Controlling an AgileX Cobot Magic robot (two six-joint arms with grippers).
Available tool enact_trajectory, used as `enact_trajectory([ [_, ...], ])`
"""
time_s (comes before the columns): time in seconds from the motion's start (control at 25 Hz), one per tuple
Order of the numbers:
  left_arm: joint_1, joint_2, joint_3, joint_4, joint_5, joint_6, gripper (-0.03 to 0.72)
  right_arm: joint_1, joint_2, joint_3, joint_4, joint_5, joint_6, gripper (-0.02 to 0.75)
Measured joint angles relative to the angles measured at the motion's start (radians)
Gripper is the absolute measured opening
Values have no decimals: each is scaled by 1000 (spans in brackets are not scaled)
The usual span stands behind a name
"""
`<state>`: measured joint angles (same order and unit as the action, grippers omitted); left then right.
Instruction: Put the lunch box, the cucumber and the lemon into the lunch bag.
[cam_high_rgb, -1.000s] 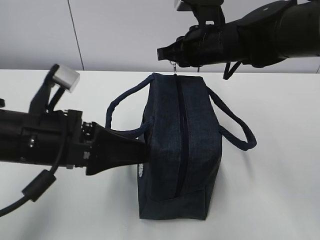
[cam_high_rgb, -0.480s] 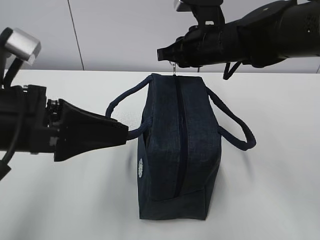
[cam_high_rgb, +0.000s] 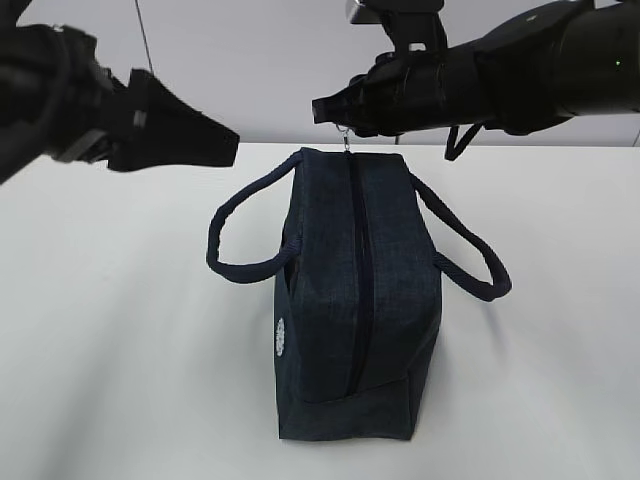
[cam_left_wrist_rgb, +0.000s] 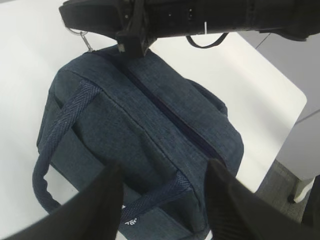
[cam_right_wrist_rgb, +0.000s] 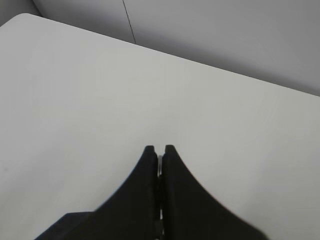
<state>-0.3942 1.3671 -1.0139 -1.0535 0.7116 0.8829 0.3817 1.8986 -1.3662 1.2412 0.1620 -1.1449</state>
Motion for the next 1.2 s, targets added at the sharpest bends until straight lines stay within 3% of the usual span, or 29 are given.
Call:
enact_trajectory([
  [0.2, 0, 130, -165, 187, 109, -202, 358, 0, 0, 0, 0, 13, -2, 0],
  [0.44, -7, 268, -299, 262, 204, -297, 354, 0, 0, 0, 0, 17, -2, 0],
  [0.68, -96, 364, -401, 378, 224, -398, 351, 0, 0, 0, -1, 18, -2, 0],
  [1.2, -118, 488, -522, 426, 237, -518, 349, 0, 0, 0, -1, 20, -2, 0],
])
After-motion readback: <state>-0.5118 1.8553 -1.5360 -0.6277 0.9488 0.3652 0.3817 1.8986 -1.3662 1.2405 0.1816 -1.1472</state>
